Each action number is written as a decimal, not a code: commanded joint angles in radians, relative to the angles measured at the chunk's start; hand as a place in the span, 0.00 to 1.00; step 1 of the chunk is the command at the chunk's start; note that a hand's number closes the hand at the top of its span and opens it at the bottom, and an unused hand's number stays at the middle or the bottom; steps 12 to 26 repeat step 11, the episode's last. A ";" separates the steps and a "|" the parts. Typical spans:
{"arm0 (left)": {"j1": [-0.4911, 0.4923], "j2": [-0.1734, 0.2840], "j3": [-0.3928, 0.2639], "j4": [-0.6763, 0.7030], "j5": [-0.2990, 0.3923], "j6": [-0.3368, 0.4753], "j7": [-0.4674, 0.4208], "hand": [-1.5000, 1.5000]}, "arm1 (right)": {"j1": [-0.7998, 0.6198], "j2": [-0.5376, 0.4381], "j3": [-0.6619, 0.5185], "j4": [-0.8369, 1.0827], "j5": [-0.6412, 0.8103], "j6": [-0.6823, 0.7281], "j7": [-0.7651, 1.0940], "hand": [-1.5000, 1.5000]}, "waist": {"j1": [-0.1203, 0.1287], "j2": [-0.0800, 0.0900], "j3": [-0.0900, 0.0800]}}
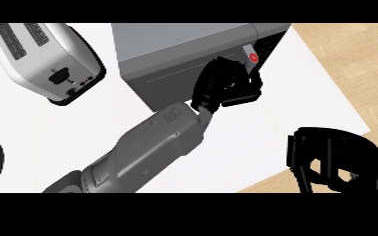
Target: Pick up the milk, place it into the microwave and close the microwave
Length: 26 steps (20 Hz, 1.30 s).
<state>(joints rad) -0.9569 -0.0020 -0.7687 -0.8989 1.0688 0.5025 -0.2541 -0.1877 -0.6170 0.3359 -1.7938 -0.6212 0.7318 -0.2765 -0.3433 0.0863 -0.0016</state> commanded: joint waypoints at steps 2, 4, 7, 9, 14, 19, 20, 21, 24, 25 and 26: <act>0.086 0.036 0.117 0.125 0.081 -0.052 -0.051 1.00 | 0.054 0.017 0.025 -0.065 0.017 -0.037 0.007 1.00 | 0.043 0.003 -0.009; 0.085 0.044 0.116 0.139 0.097 -0.084 -0.056 1.00 | 0.078 0.030 0.035 -0.085 0.023 -0.054 0.004 1.00 | 0.051 0.001 -0.007; 0.092 0.062 0.103 0.156 0.110 -0.136 -0.072 1.00 | 0.098 0.035 0.050 -0.131 0.046 -0.073 0.012 1.00 | 0.061 -0.002 -0.009; 0.108 0.060 0.092 0.170 0.120 -0.168 -0.083 1.00 | 0.124 0.044 0.062 -0.152 0.052 -0.086 0.011 1.00 | 0.062 0.002 -0.008; 0.096 0.052 0.086 0.183 0.126 -0.183 -0.089 1.00 | 0.139 0.054 0.075 -0.179 0.072 -0.108 0.017 1.00 | 0.061 -0.004 -0.007; 0.096 0.052 0.086 0.183 0.126 -0.183 -0.089 1.00 | 0.139 0.054 0.075 -0.179 0.072 -0.108 0.017 1.00 | 0.061 -0.004 -0.007; 0.096 0.052 0.086 0.183 0.126 -0.183 -0.089 1.00 | 0.139 0.054 0.075 -0.179 0.072 -0.108 0.017 1.00 | 0.061 -0.004 -0.007; 0.096 0.052 0.086 0.183 0.126 -0.183 -0.089 1.00 | 0.139 0.054 0.075 -0.179 0.072 -0.108 0.017 1.00 | 0.061 -0.004 -0.007; 0.096 0.052 0.086 0.183 0.126 -0.183 -0.089 1.00 | 0.139 0.054 0.075 -0.179 0.072 -0.108 0.017 1.00 | 0.061 -0.004 -0.007; 0.096 0.052 0.086 0.183 0.126 -0.183 -0.089 1.00 | 0.139 0.054 0.075 -0.179 0.072 -0.108 0.017 1.00 | 0.061 -0.004 -0.007; 0.096 0.052 0.086 0.183 0.126 -0.183 -0.089 1.00 | 0.139 0.054 0.075 -0.179 0.072 -0.108 0.017 1.00 | 0.061 -0.004 -0.007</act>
